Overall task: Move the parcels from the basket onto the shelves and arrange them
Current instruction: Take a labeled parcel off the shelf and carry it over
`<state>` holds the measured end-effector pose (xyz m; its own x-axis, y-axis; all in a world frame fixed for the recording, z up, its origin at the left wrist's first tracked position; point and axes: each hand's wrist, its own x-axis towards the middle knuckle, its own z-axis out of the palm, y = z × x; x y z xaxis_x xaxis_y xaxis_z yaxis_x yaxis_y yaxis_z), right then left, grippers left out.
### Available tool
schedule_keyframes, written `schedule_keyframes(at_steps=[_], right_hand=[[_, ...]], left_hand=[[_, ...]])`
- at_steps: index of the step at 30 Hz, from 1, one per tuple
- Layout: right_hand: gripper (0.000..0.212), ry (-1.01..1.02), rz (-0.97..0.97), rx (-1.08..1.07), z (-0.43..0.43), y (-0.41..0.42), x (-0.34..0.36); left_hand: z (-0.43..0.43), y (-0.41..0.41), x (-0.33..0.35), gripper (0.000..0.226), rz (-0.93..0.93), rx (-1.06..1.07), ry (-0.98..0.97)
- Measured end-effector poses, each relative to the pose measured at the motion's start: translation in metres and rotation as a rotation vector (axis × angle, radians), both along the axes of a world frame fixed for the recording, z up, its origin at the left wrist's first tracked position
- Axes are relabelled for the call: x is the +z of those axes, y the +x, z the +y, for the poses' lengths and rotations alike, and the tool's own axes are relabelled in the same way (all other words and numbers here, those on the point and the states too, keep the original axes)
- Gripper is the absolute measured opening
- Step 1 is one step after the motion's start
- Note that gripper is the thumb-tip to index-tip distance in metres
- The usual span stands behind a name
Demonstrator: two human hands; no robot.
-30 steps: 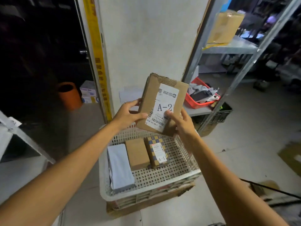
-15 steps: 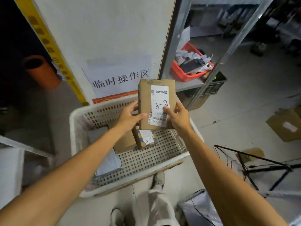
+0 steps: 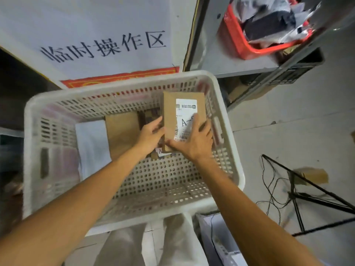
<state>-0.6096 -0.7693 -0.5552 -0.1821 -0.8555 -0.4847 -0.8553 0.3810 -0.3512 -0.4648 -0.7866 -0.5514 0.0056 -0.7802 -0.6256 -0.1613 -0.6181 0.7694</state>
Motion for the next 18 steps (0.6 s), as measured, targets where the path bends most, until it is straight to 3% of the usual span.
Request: schedule_keyframes(at_steps=[3, 9, 15, 18], right_hand=[[0.138, 0.023, 0.124, 0.035, -0.009, -0.002, -0.031], [0.123, -0.061, 0.279, 0.132, -0.026, -0.01, -0.07], [0.112, 0.013, 0.165, 0.157, -0.038, -0.016, -0.115], [0.109, 0.048, 0.053, 0.128, -0.042, -0.016, -0.141]], left_hand=[[-0.009, -0.01, -0.039, 0.058, 0.015, -0.032, 0.029], [-0.027, -0.022, -0.095, 0.062, 0.059, -0.038, 0.088], [-0.031, -0.018, -0.129, 0.07, -0.174, -0.301, -0.13], [-0.035, -0.009, -0.144, 0.065, -0.4, -0.631, -0.311]])
